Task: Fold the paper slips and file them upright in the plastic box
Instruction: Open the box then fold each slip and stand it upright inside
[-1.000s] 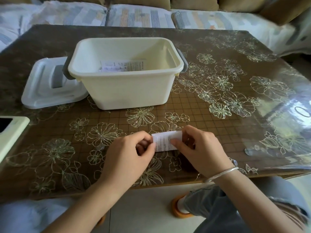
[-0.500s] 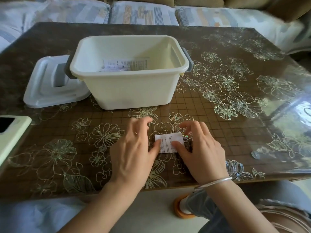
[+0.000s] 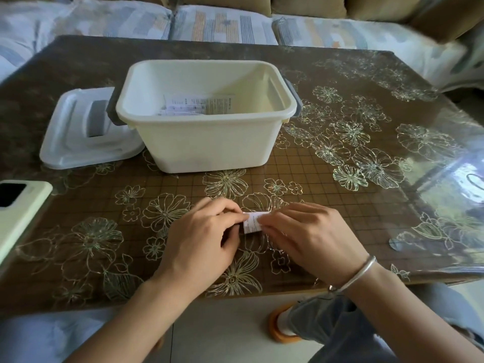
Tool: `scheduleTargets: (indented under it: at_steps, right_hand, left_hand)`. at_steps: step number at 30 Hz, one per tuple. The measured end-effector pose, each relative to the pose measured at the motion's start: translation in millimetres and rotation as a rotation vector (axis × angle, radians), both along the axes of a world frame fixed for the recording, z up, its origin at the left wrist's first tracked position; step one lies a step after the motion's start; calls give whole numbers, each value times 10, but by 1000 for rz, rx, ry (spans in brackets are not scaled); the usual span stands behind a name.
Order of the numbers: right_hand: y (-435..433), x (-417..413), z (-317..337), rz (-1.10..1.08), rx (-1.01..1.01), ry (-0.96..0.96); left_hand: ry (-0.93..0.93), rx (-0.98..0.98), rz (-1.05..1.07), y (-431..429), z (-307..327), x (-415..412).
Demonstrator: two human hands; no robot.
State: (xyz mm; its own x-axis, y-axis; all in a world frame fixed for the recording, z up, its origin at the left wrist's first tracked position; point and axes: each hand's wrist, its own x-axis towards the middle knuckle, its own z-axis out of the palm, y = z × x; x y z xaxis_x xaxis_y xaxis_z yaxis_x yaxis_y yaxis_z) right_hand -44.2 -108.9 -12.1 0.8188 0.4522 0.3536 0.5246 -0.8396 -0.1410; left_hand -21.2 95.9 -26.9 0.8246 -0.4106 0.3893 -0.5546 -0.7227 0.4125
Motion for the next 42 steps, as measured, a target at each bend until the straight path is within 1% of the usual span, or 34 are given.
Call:
scheduleTargets:
  at_steps: [3, 7, 9, 11, 15, 17, 20, 23, 25, 26, 27, 29, 31, 32, 36, 39, 40, 42]
  right_hand:
    - [33, 23, 56, -55, 106, -5]
    - [116, 82, 176, -61, 258, -18]
    - [155, 147, 288, -42, 306, -26]
    - [197, 241, 429, -25, 312, -41]
    - [340, 420, 706, 17, 342, 16]
    - [423, 511, 816, 7, 382, 18]
    - [507, 706, 954, -37, 548, 95]
    - [555, 980, 1117, -59, 756, 230]
    - [576, 1244, 1200, -75, 826, 342]
    - [597, 1363, 1224, -77, 811, 392]
    - [623, 1506, 1231, -75, 752, 421]
    - [687, 1728, 1218, -83, 568, 476]
    - [777, 1906, 1200, -100, 371, 572]
    - [827, 1989, 1193, -92, 310, 638]
    - [953, 2108, 1145, 14, 263, 939]
    - [1002, 2111, 1127, 92, 185, 1098]
    - [1019, 2109, 1122, 112, 162, 1120]
    - [1055, 2118, 1093, 137, 90, 1077]
  left_hand:
    - [26, -18, -28, 18, 22, -21]
    - [1, -212, -8, 20, 120, 28]
    - [-11, -267, -7, 52, 235, 75]
    - [-35, -282, -2, 110, 380, 122]
    - [-105, -282, 37, 267, 731, 235]
    - [-118, -286, 24, 351, 917, 298]
    - [-132, -268, 1, 498, 1150, 446]
    - [-148, -271, 126, 700, 1273, 753]
    - [-101, -291, 212, 818, 1292, 1051]
    - [-66, -293, 248, 843, 1283, 1193]
    - [-38, -288, 282, 855, 1272, 1345]
    - [18, -286, 344, 810, 1237, 1580]
    - [81, -293, 401, 724, 1210, 1753]
    - [112, -296, 416, 689, 1191, 1832]
    - [294, -236, 419, 614, 1119, 1923]
    - [297, -196, 429, 614, 1105, 1916]
    - [301, -206, 430, 613, 1117, 1911]
    - [332, -230, 440, 617, 1129, 1906]
